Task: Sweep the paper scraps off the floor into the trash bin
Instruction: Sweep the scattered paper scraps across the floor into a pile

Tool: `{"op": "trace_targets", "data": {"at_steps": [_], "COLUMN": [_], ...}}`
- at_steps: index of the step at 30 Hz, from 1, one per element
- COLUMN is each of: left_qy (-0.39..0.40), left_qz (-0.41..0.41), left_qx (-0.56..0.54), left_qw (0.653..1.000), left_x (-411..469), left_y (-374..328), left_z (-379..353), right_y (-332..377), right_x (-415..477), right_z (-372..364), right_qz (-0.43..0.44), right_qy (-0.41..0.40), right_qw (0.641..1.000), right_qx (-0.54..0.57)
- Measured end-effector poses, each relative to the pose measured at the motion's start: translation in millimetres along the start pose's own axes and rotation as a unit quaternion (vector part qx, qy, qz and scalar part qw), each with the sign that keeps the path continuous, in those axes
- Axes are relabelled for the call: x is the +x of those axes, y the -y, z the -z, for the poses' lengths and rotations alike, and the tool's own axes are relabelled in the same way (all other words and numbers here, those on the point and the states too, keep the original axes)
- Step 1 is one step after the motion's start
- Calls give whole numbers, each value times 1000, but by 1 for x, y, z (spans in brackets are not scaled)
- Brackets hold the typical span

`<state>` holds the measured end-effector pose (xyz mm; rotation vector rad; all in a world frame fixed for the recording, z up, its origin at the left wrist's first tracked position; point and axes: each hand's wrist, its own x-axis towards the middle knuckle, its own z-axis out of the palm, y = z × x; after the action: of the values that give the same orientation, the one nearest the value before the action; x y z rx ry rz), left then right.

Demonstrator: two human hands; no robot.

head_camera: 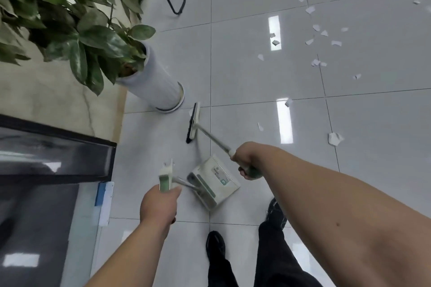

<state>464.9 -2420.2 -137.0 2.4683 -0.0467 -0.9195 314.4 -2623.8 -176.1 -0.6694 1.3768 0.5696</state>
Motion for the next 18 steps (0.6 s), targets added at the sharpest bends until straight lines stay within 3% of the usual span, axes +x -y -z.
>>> {"op": "trace_targets", "data": {"at_steps": [6,18], "left_qy": [2,82], "left_qz": [-5,-111], "left_qx": [16,66], "left_qw": [1000,988], "left_x": [-14,-50], "left_y": [-27,-110], "left_z": [-20,-100], "right_y": [-51,-210], "right_x": [-26,-106], "right_z": [72,228], "right_qz": [-18,-18], "right_qy": [-70,-187], "right_qw": [997,973], "right_qx": [33,135]}}
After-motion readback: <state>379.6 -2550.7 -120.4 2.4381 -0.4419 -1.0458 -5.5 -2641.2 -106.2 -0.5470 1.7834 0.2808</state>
